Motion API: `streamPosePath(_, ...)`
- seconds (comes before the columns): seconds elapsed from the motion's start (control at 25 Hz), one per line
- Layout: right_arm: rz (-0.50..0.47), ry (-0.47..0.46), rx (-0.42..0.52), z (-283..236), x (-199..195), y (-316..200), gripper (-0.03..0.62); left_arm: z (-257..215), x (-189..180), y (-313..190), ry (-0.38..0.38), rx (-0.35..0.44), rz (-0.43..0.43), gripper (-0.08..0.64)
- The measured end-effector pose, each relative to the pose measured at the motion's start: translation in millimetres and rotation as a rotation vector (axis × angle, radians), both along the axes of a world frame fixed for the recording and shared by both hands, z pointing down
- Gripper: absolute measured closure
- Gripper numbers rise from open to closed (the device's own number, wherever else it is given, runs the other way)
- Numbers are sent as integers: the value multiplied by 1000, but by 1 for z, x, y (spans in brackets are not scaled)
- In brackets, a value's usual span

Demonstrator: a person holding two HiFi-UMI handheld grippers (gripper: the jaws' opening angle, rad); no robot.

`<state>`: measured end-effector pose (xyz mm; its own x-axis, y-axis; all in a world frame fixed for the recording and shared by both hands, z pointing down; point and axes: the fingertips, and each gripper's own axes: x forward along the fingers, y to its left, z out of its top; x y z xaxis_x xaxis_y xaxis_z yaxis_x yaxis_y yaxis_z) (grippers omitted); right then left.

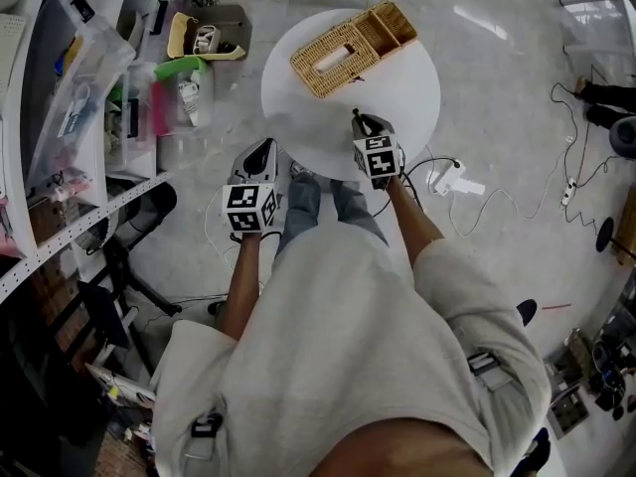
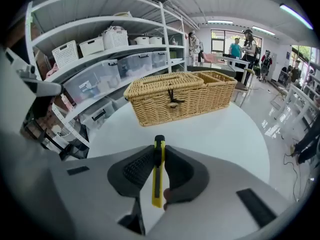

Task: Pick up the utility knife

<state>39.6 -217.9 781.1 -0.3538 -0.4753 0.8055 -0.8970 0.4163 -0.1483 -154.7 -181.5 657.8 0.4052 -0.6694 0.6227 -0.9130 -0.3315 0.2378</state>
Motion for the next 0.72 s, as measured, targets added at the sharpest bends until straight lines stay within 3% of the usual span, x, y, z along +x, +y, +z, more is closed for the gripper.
streamPosePath(0.72,108,-146,291,-133,29,-3,509,-40,21,-27,5,101,34,540)
